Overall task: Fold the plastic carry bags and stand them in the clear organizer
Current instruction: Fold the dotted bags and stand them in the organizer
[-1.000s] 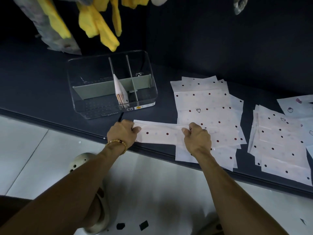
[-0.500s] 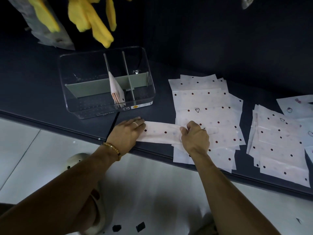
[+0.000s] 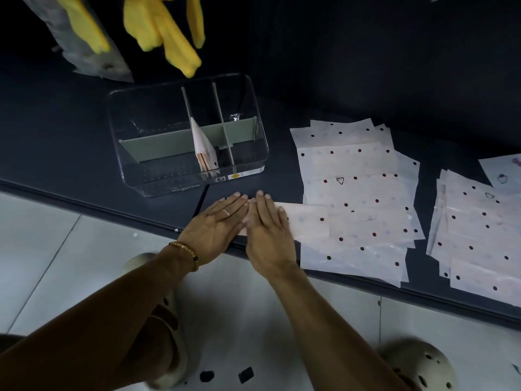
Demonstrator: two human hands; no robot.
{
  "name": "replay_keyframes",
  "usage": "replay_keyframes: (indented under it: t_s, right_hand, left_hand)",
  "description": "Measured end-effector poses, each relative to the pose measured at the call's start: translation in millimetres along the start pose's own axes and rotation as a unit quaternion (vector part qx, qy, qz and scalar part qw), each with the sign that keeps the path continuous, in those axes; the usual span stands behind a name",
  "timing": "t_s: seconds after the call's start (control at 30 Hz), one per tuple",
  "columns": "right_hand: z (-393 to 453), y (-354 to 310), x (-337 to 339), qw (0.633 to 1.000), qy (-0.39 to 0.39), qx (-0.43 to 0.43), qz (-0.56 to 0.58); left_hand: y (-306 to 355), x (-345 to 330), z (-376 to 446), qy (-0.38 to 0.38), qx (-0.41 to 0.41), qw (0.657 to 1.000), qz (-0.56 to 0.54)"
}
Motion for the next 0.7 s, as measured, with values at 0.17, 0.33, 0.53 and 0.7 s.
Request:
replay_keyframes:
  t_s: [0.17,0.33,0.53,0.7]
  right_hand:
    - [-31,63,25,0.998,0.061,-0.006,-0.03]
    - [-57,118,35,0.996,0.028,-0.052,-0.069]
    - [-58,65,55,0.99,0.097,-0.017,-0.1]
    - [-52,23,32,0.991,0.03,0.034,-0.124]
  left_hand:
    - [-5,-5,2,0.001,0.004,1.0,0.013]
    - [-5,-7,2,-0.008,0.012,1.0,0.013]
    - [9,9,-20,0.061,0.067,0.993,0.078]
    - [15,4,-49,0.035,0.062,0.993,0.098]
Point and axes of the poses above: each hand's wrist, its own z-axis towards the middle knuckle, its own x-axis out of the back of the hand, y = z × x, the point moved 9 cm from there along z, towards the middle knuckle, and after that the axes turned 8 degrees about -y, right-handed, at the moved point
